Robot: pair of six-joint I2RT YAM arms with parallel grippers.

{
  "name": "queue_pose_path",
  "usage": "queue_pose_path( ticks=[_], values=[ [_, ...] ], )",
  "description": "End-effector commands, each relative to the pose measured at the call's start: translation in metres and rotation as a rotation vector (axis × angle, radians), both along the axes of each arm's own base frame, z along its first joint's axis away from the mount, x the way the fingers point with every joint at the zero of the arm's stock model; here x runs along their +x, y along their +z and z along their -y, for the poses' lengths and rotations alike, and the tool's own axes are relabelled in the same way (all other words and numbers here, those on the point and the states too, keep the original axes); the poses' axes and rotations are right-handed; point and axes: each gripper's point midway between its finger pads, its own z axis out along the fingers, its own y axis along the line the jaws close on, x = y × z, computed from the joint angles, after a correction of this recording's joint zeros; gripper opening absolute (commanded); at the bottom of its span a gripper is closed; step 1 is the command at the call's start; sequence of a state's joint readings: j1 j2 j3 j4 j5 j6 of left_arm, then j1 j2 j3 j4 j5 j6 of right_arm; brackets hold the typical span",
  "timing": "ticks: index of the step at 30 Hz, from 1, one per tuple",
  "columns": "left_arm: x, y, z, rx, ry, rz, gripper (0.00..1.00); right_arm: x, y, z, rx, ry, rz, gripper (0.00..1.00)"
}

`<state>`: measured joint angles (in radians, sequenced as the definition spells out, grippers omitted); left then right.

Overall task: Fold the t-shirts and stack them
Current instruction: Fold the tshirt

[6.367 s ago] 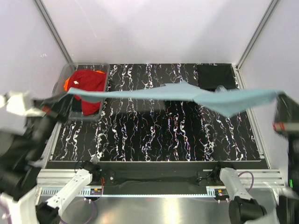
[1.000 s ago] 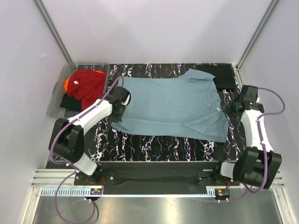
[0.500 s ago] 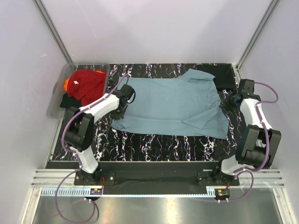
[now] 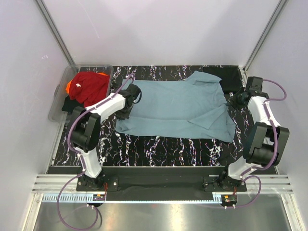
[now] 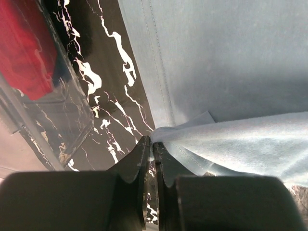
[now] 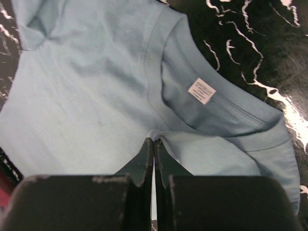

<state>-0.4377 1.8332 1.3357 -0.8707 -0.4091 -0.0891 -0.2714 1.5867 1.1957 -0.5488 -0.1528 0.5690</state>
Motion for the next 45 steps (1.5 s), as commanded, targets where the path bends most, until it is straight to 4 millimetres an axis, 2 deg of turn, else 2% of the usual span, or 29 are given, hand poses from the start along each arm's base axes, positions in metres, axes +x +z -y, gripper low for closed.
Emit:
queue_pose_path(
  ticks=[1, 3, 8, 15, 22, 26, 30, 38, 41, 43, 44, 45],
  values=[
    [0.014, 0.007, -0.001, 0.027, 0.026, 0.046, 0.09, 0.022, 0.029, 0.001, -0.013, 0.04, 0.108, 0.01],
    [0.016, 0.008, -0.002, 0.036, 0.035, 0.056, 0.09, 0.028, 0.032, -0.007, 0.007, 0.081, 0.146, 0.0],
    [0.018, 0.005, -0.001, 0.034, 0.04, 0.05, 0.09, 0.038, 0.033, -0.012, 0.009, 0.108, 0.156, 0.01],
    [0.02, 0.003, -0.003, 0.053, 0.039, 0.046, 0.09, 0.054, 0.033, -0.029, -0.106, 0.172, 0.132, 0.01],
    [0.023, 0.006, 0.0, 0.041, 0.046, 0.053, 0.11, 0.068, 0.034, -0.042, -0.135, 0.247, 0.14, 0.02],
    [0.021, 0.005, 0.001, 0.035, 0.047, 0.047, 0.11, 0.071, 0.024, -0.042, -0.161, 0.25, 0.111, 0.0],
    [0.022, 0.005, 0.0, 0.041, 0.048, 0.049, 0.11, 0.076, 0.023, -0.041, -0.179, 0.267, 0.112, 0.01],
    [0.022, 0.004, -0.007, 0.083, 0.052, 0.049, 0.13, 0.086, 0.038, -0.043, -0.197, 0.275, 0.148, 0.01],
    [0.024, 0.009, -0.011, 0.105, 0.062, 0.068, 0.19, 0.086, 0.038, -0.044, -0.193, 0.277, 0.143, 0.02],
    [0.029, 0.02, -0.015, 0.132, 0.081, 0.101, 0.22, 0.086, 0.039, -0.047, -0.183, 0.281, 0.14, 0.04],
    [0.032, 0.028, -0.016, 0.139, 0.093, 0.126, 0.23, 0.085, 0.04, -0.049, -0.179, 0.288, 0.14, 0.07],
    [0.037, 0.041, -0.018, 0.149, 0.106, 0.152, 0.3, 0.085, 0.041, -0.051, -0.177, 0.288, 0.139, 0.15]
  ],
)
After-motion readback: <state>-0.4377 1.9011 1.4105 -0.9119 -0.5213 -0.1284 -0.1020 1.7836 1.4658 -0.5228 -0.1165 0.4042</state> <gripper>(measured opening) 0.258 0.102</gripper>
